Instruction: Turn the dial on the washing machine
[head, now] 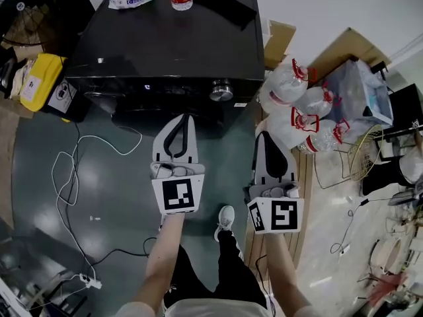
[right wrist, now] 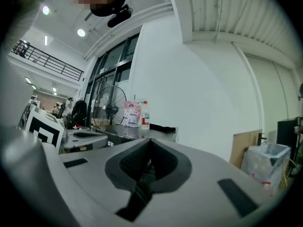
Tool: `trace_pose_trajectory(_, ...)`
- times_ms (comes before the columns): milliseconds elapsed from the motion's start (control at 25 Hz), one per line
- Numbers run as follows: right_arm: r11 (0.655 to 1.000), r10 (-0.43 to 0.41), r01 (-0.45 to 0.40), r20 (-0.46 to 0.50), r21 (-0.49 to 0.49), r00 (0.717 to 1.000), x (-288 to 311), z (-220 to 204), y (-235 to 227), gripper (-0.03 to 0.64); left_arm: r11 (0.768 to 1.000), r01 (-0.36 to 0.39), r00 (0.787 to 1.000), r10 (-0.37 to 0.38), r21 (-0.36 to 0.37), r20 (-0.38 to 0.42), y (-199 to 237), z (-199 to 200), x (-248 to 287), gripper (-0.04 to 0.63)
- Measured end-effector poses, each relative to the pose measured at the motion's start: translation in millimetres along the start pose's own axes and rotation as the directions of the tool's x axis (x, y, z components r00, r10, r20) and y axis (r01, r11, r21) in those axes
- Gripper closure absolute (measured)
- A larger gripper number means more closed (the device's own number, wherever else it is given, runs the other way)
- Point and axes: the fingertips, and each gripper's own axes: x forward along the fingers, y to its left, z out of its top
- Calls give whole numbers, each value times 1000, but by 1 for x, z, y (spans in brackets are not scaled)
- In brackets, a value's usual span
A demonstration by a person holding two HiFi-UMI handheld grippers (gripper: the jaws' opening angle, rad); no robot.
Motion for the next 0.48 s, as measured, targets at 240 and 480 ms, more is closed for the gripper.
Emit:
trace_pose_trajectory(240, 1000, -2, 2, -2, 9, 1000, 10, -42, -5, 615, 1000, -13, 1000, 13, -24, -20, -12, -39, 13, 597)
trace_pose_trajectory(480, 1000, 13, -13, -14, 24, 1000, 9, -66, 10, 615, 999, -11, 1000, 10, -40, -29, -17, -60, 12, 597)
